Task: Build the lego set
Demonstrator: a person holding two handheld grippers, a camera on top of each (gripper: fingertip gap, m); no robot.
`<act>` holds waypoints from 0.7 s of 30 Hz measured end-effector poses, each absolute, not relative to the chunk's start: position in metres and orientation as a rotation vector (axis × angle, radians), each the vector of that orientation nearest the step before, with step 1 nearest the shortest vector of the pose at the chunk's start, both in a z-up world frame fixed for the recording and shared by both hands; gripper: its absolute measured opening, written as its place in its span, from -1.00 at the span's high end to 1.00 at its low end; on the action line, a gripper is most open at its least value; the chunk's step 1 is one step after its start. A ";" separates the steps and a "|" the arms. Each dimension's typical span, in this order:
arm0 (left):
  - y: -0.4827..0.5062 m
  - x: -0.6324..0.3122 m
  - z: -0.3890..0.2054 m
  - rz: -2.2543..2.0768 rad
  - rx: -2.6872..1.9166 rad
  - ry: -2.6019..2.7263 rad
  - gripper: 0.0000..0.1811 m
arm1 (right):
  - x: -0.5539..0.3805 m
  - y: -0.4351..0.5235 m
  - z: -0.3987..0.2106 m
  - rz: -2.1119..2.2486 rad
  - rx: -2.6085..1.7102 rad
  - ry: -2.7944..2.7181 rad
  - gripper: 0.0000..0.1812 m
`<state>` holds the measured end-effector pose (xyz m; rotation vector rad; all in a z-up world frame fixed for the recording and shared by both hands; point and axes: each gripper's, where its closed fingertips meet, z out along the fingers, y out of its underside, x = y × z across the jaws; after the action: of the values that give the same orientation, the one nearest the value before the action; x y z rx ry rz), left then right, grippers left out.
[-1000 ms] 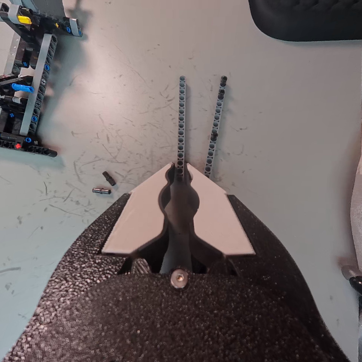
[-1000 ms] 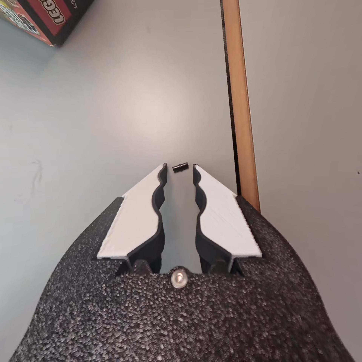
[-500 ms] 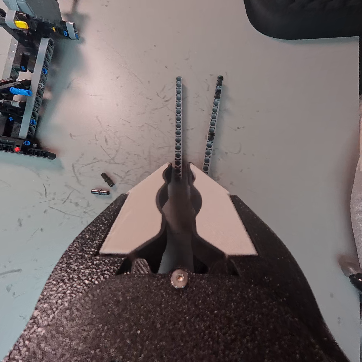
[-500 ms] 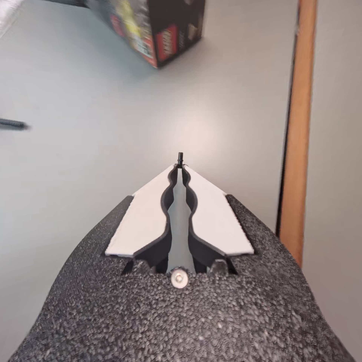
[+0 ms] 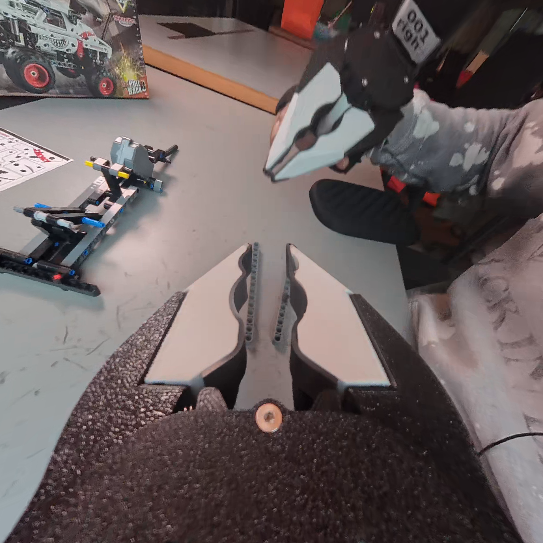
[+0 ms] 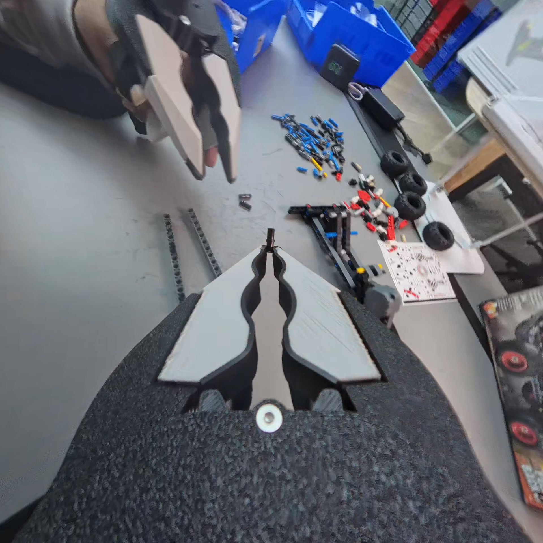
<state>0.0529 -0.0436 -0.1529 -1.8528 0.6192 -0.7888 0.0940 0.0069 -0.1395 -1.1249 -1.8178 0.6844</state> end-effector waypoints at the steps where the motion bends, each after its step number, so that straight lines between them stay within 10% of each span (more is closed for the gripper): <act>1: -0.044 0.055 -0.149 -0.829 -1.834 0.594 0.73 | 0.084 -0.007 -0.142 0.647 -1.071 -1.855 0.96; 21: -0.073 0.059 -0.087 -1.716 -1.513 0.291 0.96 | 0.054 -0.078 -0.090 0.822 -0.747 -1.735 0.93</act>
<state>0.0586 -0.0729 -0.0866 -1.5131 0.2913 -1.7164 0.0537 -0.0784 -0.0902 -0.7469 -1.7353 0.8216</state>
